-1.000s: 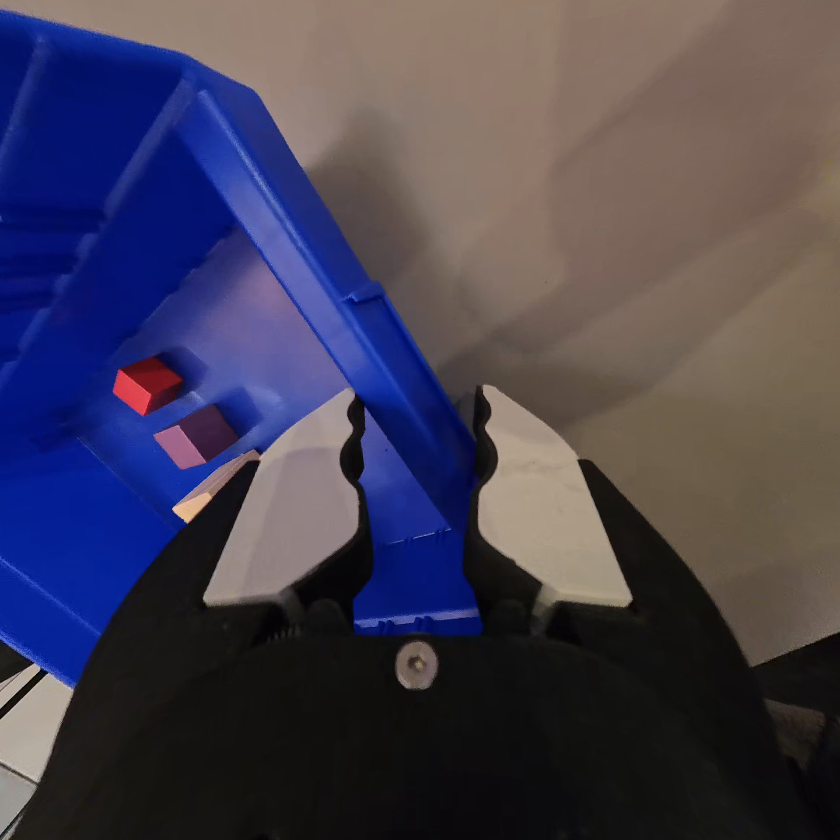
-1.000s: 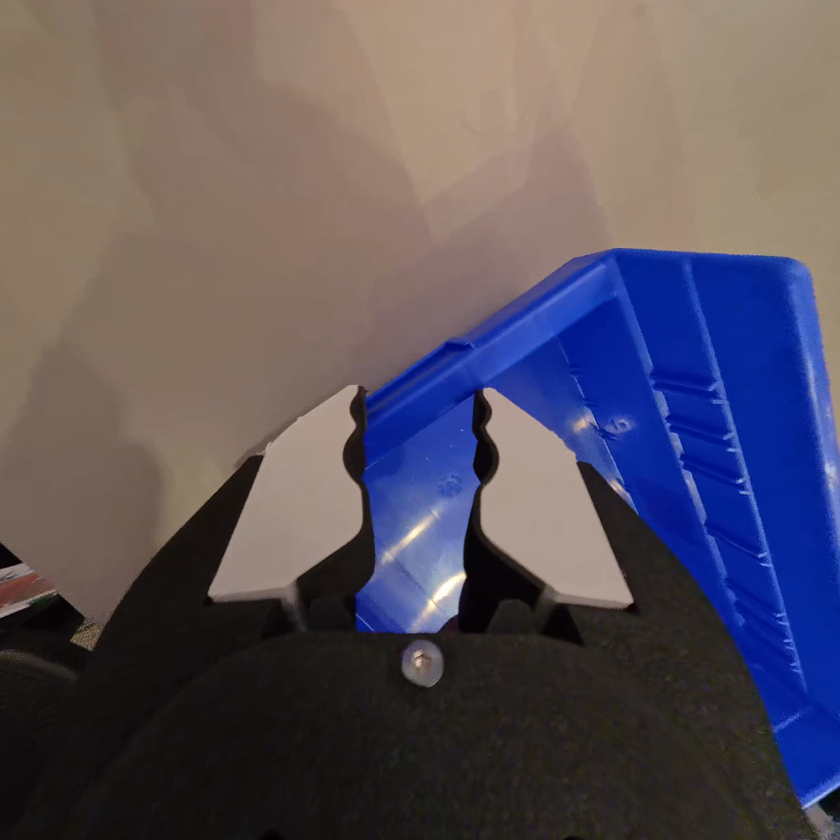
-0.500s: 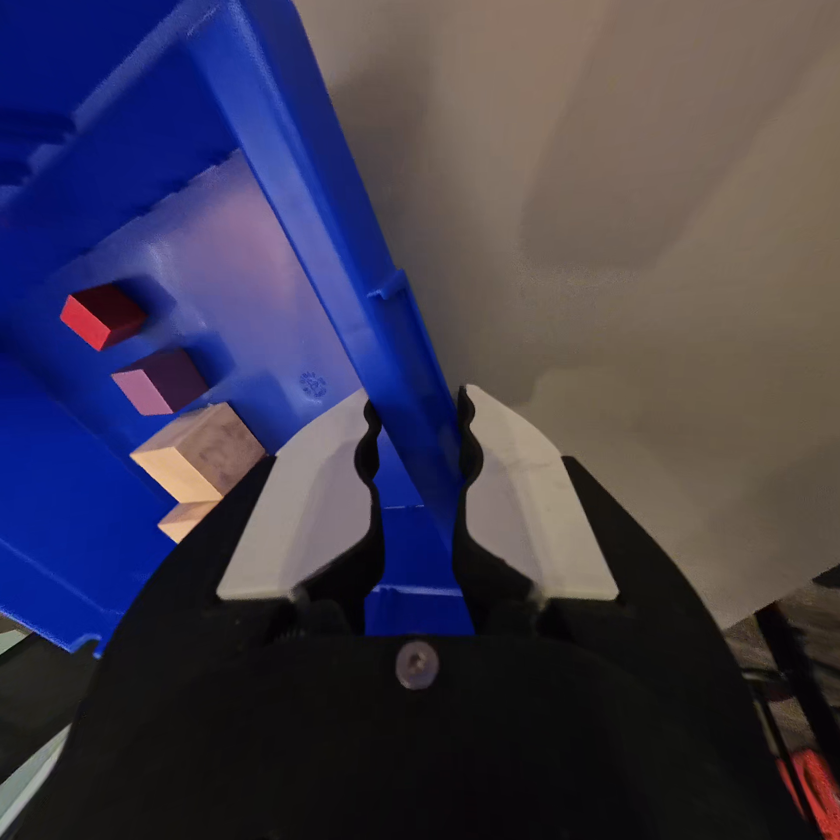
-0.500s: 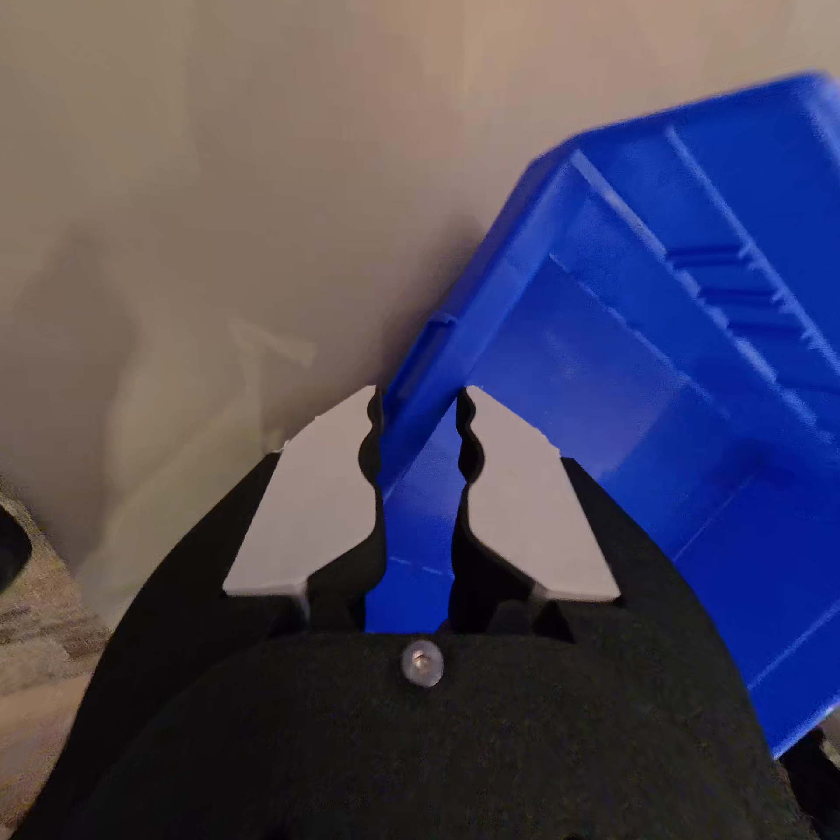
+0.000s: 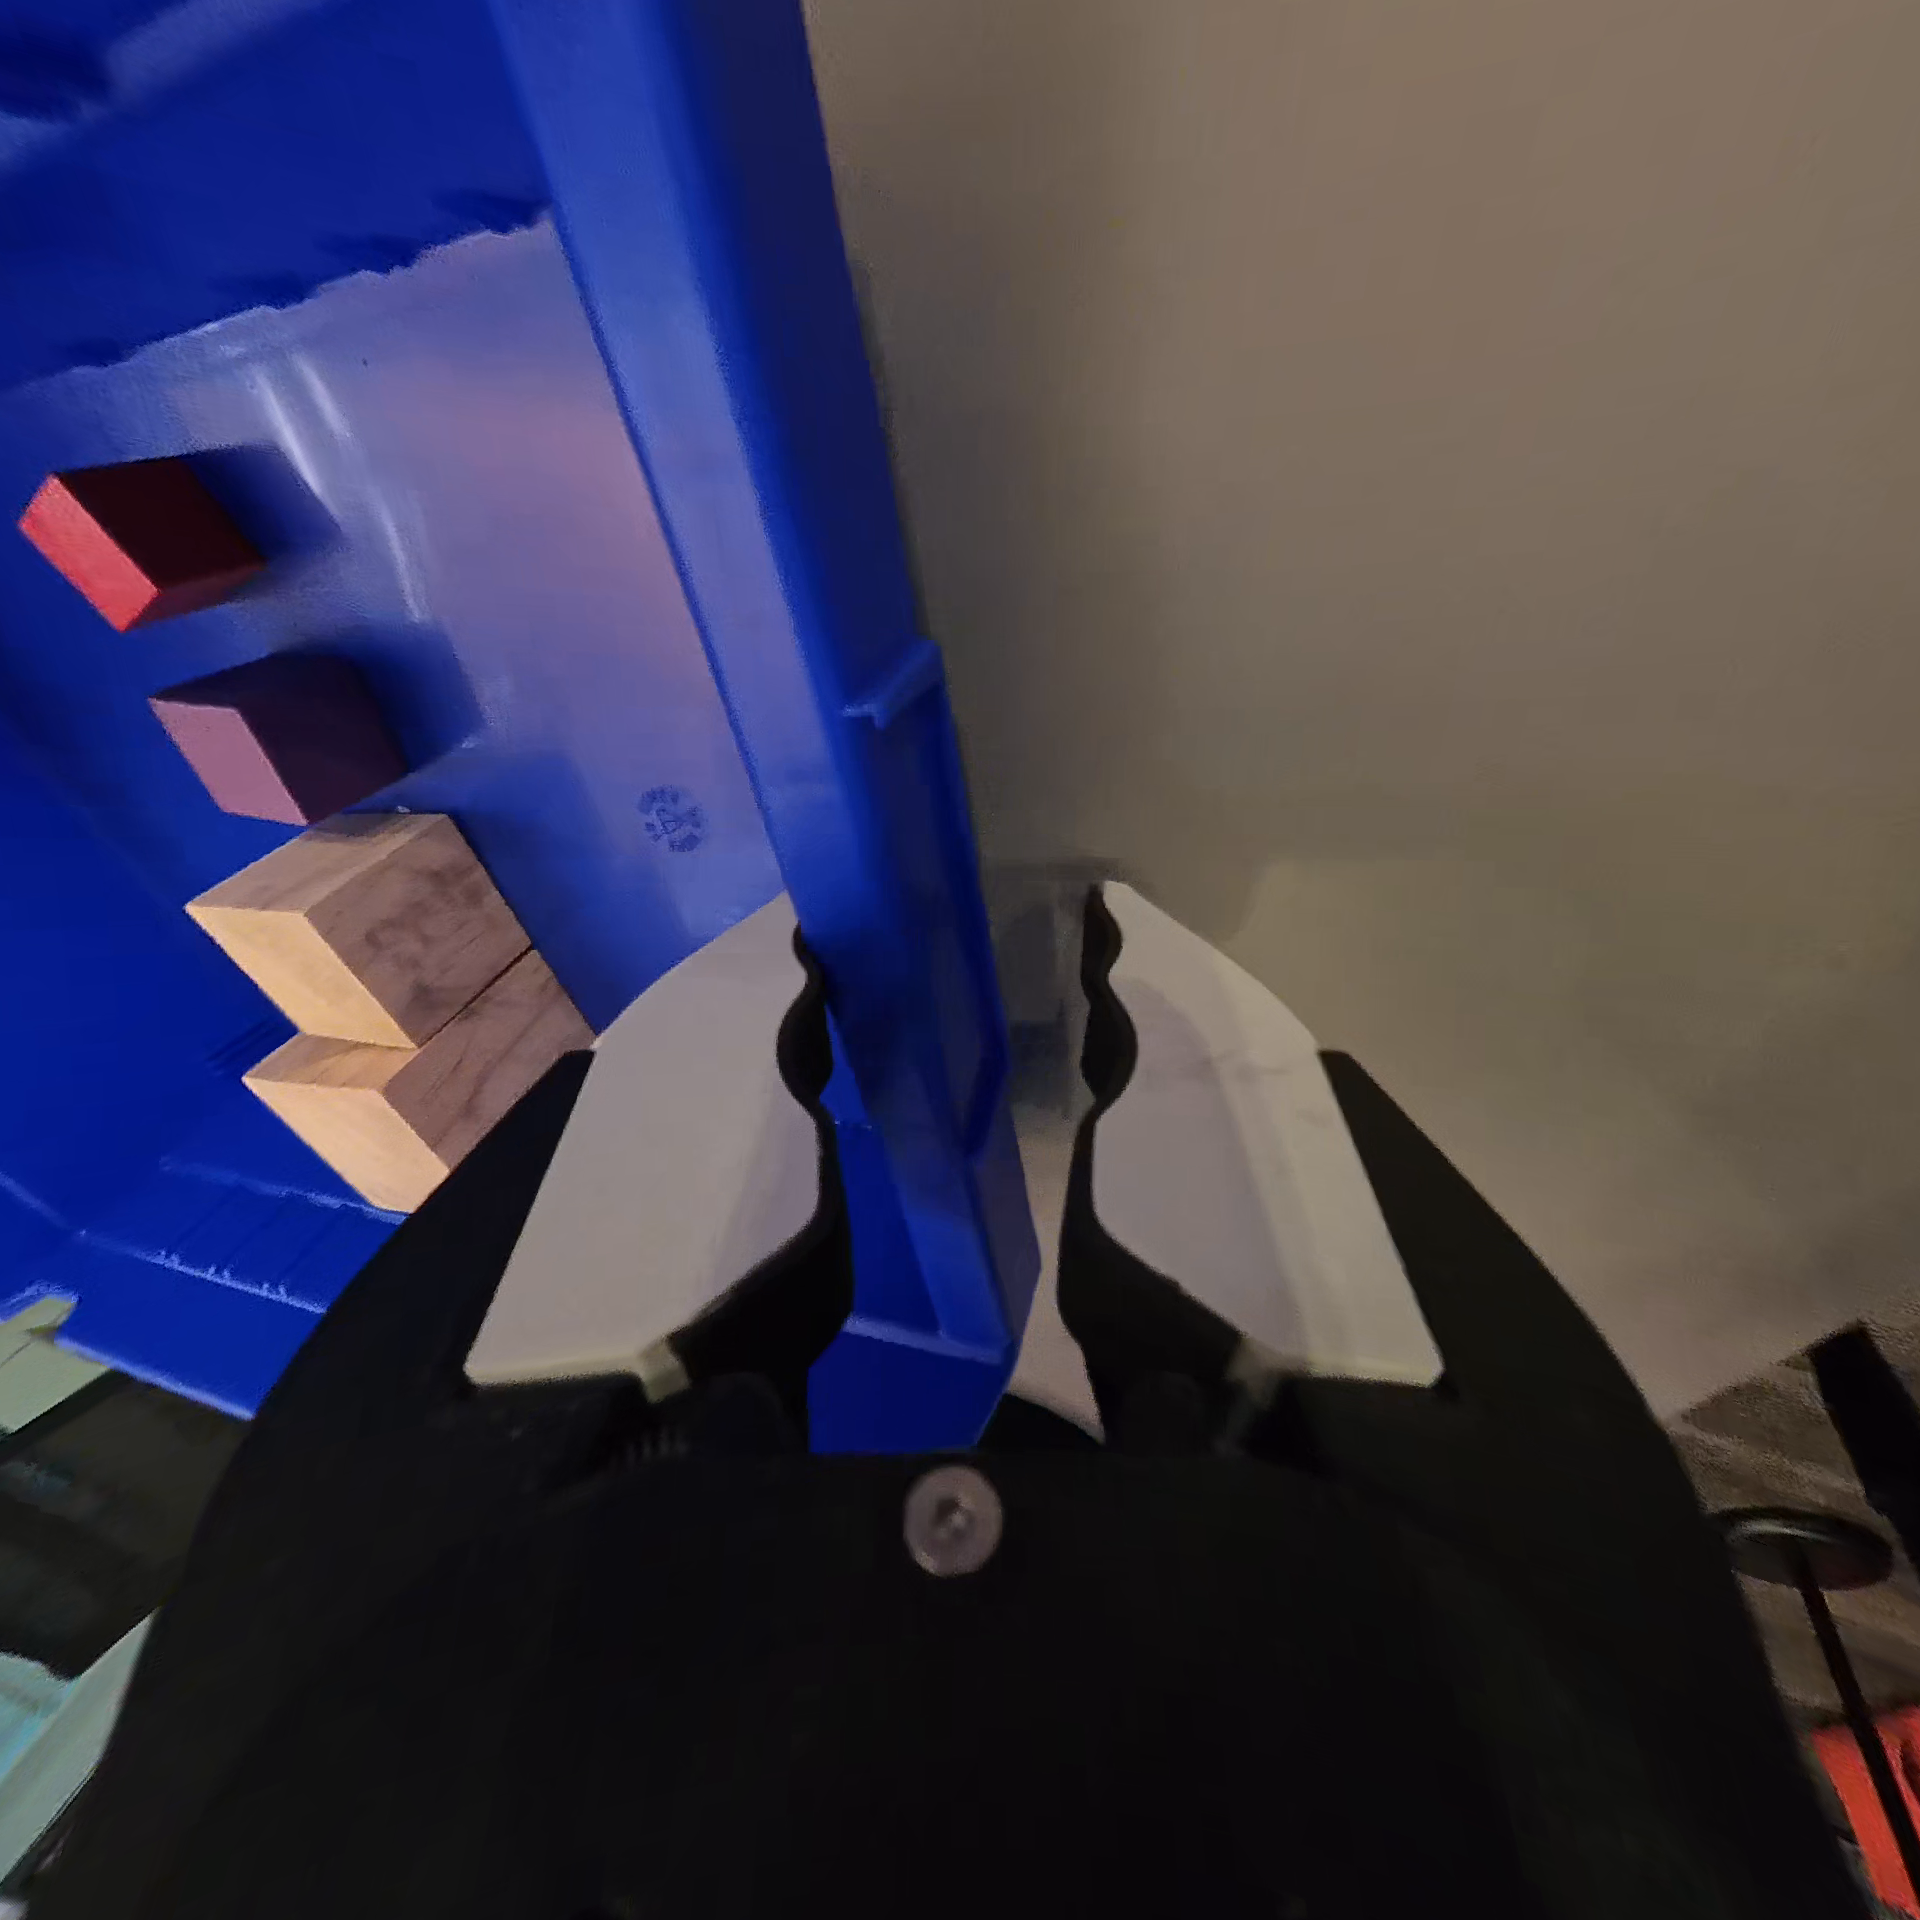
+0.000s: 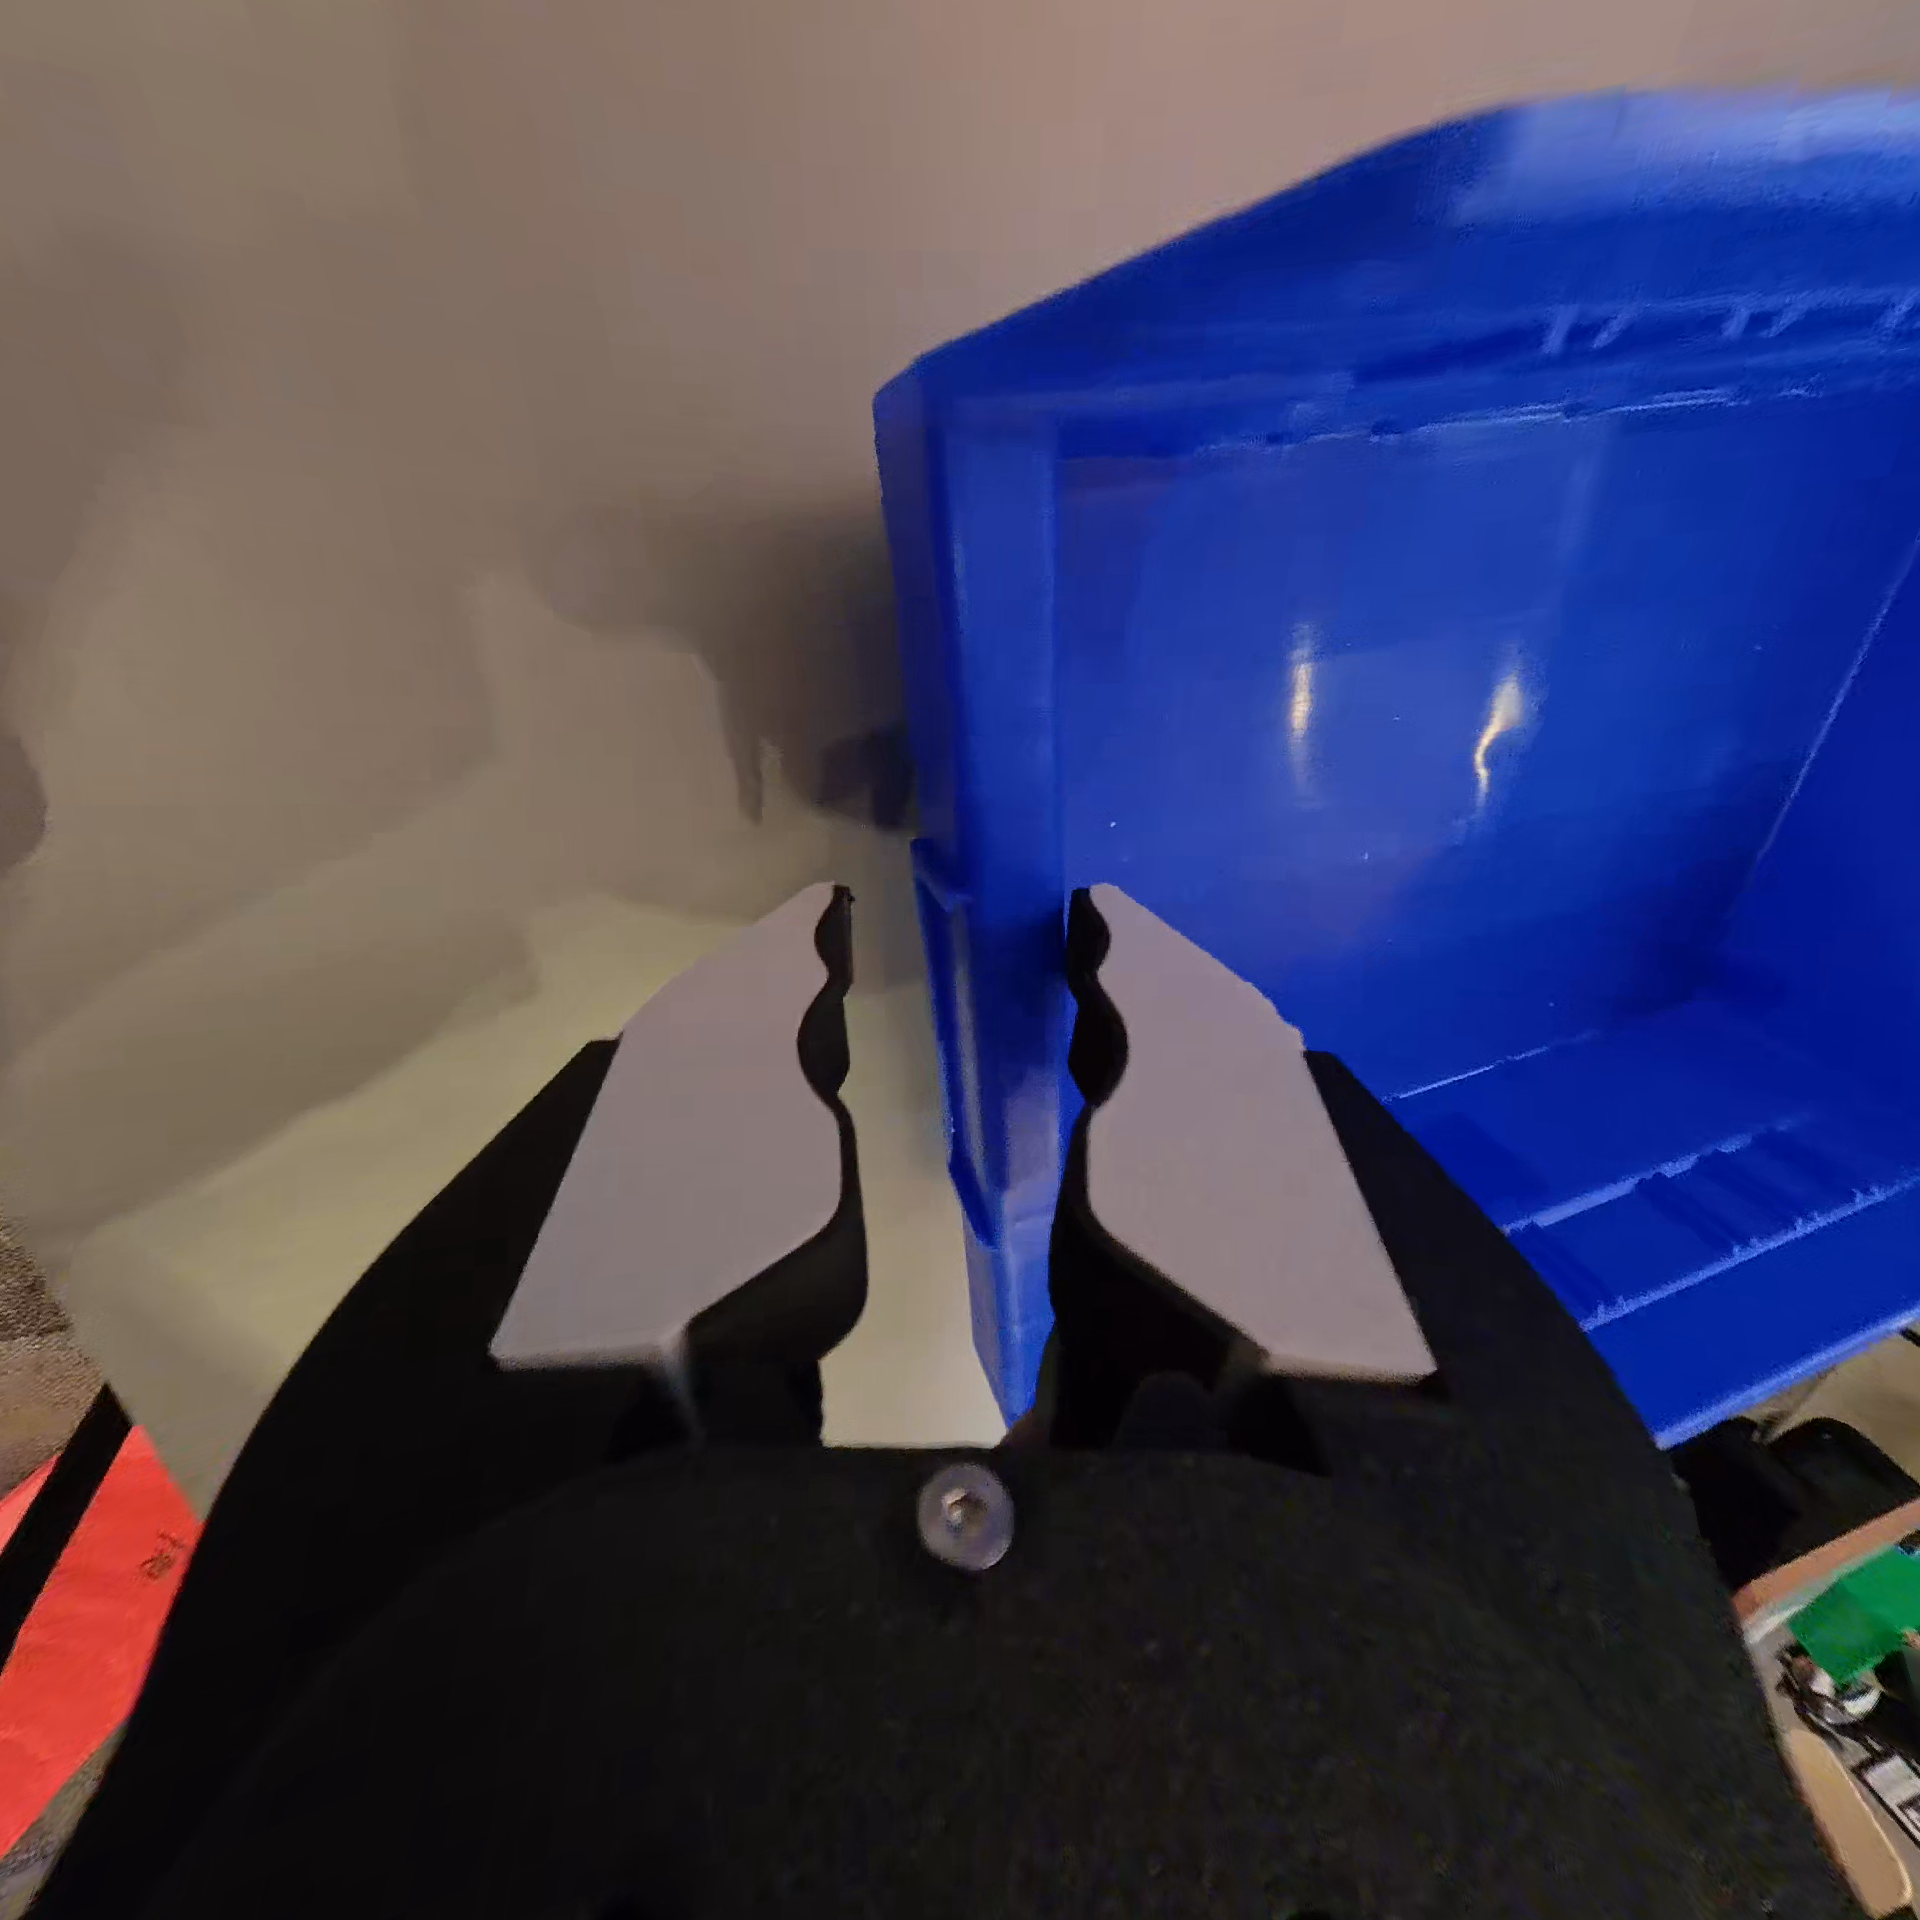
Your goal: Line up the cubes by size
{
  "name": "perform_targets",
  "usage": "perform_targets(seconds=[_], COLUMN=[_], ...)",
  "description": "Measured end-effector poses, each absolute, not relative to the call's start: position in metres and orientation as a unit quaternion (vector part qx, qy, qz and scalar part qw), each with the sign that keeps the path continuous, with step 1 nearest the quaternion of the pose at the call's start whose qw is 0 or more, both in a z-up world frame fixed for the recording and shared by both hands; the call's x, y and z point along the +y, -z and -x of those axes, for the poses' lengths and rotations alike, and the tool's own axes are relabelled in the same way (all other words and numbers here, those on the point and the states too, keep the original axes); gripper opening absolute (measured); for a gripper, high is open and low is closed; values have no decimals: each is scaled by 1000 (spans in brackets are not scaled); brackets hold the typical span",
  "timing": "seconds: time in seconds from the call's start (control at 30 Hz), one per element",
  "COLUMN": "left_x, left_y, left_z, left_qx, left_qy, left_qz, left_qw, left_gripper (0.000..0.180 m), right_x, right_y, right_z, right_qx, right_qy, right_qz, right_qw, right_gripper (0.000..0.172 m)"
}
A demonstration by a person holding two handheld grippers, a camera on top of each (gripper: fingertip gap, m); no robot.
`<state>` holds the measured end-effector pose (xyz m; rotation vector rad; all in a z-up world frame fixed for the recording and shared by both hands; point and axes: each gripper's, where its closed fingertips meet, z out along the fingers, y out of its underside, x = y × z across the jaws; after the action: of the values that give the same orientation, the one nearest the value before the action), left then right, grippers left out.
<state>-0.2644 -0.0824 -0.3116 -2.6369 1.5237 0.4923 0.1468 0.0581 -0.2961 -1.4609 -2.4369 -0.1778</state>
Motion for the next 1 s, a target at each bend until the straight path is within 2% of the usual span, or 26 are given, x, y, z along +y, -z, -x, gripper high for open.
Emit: perform_targets(seconds=[0.13,0.33,1.0], left_x=[-74,-73,-47], left_y=[313,314,314], left_z=[268,272,354], left_qx=[482,476,459], left_qy=[-180,-175,-224], left_qz=[856,859,859], left_qw=[47,63,44], left_gripper=[29,29,29], right_x=[67,75,154], right_y=[302,303,303], right_z=[-148,-156,-186], right_qx=[-844,-833,-793], right_qy=[66,42,7], right_qz=[509,529,578], right_qw=[153,158,190], right_gripper=[27,27,25])
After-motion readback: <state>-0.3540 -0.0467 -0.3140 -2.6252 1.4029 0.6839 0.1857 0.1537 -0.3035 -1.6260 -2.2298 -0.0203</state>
